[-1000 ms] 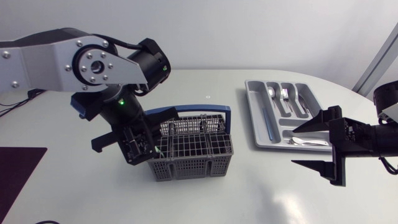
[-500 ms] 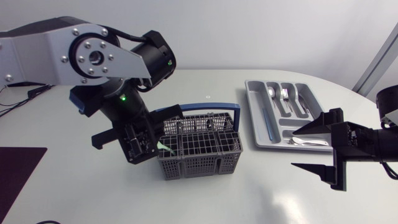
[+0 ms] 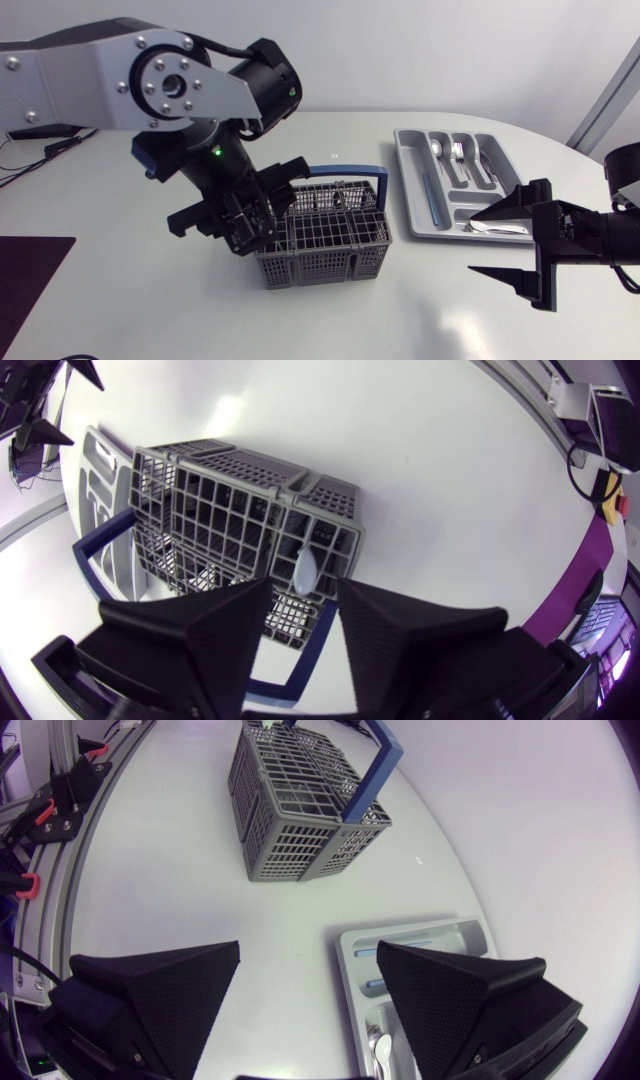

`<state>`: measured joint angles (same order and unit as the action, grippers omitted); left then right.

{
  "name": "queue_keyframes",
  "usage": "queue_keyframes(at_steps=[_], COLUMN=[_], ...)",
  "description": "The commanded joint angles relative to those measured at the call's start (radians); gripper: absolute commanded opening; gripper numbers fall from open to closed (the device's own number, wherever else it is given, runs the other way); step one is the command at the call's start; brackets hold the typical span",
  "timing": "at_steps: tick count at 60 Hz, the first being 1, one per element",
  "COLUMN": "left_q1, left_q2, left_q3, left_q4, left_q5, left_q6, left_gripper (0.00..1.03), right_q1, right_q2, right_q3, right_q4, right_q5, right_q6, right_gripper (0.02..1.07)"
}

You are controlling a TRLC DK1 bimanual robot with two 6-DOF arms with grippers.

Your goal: Unload the cutlery basket into the drawer organizer.

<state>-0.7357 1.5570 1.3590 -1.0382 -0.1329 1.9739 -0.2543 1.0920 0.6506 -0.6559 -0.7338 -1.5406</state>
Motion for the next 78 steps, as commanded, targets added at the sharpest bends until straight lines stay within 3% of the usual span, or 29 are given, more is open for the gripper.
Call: queue_keyframes(at_steps=[1, 7, 16, 24, 32, 41, 53, 65, 78], left_q1=[-0.013, -0.025, -0.019, 0.018, 0.024, 0.025, 0.101, 0.196, 0.305], left_q2=[0.023, 0.049, 0.12, 0.124, 0.041, -0.107, -0.212, -0.302, -0.356], left_q3=[0.074, 0.204, 0.456, 0.54, 0.413, 0.169, 0.015, -0.112, -0.216], left_q4=[0.001, -0.005, -0.092, -0.155, -0.149, -0.003, 0.133, 0.248, 0.374], left_q5=[0.004, 0.027, 0.039, 0.081, 0.084, 0.087, 0.096, 0.144, 0.205], left_q6=[-0.061, -0.247, -0.687, -0.949, -1.049, -1.127, -1.258, -1.365, -1.463], left_gripper=[0.99, 0.99, 0.99, 0.99, 0.99, 0.99, 0.99, 0.99, 0.99], right_q1=[-0.01, -0.017, -0.028, -0.028, -0.02, 0.066, 0.332, 0.691, 0.862], right_q2=[-0.015, -0.02, -0.029, -0.03, -0.046, -0.076, -0.13, -0.066, 0.137], right_q3=[-0.023, -0.014, -0.02, -0.031, -0.026, -0.012, 0.053, 0.123, 0.273], right_q4=[-0.014, -0.028, -0.04, -0.04, -0.07, -0.085, -0.017, 0.159, 0.243], right_q5=[-0.009, -0.013, -0.027, -0.033, -0.045, -0.061, -0.064, 0.123, 0.237], right_q6=[-0.009, -0.013, -0.026, -0.032, -0.027, 0.106, 0.508, 0.956, 1.228], right_gripper=[1.01, 1.01, 1.01, 1.01, 1.01, 1.01, 1.0, 0.92, 0.84])
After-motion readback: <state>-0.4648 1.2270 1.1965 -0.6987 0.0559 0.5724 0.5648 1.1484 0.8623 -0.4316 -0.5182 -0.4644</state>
